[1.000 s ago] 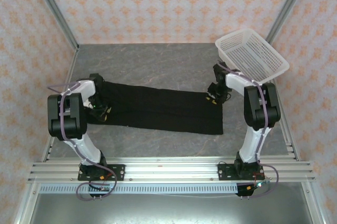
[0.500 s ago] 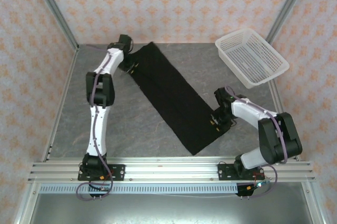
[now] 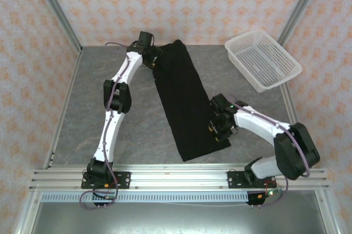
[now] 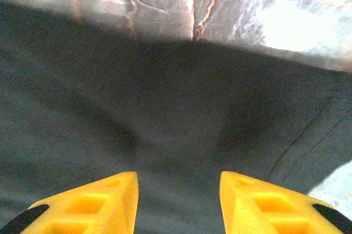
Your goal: Fold and stack the t-shirts
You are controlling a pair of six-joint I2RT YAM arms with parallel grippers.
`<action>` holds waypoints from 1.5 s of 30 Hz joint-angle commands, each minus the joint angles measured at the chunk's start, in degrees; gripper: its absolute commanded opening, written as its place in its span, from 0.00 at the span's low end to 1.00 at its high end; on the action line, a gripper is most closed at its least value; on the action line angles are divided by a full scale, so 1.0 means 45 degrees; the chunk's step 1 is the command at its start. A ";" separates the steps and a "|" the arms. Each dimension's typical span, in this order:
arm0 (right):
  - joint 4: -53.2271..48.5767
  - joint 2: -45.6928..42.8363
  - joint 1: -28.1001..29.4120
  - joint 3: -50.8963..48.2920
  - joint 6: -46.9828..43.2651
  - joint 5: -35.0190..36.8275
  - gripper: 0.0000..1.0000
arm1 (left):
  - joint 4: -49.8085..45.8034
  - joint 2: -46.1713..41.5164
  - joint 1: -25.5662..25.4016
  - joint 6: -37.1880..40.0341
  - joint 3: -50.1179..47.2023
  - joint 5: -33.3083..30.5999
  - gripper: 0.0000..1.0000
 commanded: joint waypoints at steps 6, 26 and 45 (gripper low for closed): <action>-0.1313 -0.1218 -0.2652 0.1895 -0.7429 0.0033 0.57 | -0.0526 -0.8453 -0.1203 0.1096 -1.0312 0.1637 0.66; -0.2316 -0.0732 -0.4327 0.0135 -1.0322 -0.1570 0.60 | 0.4135 -1.2303 -1.0706 -0.4377 -2.0054 0.2775 0.62; -0.1513 -0.1584 -0.1580 -0.1720 -0.9144 -0.1365 0.62 | 0.2409 -1.3780 -0.9991 -0.4071 -2.1907 0.0687 0.00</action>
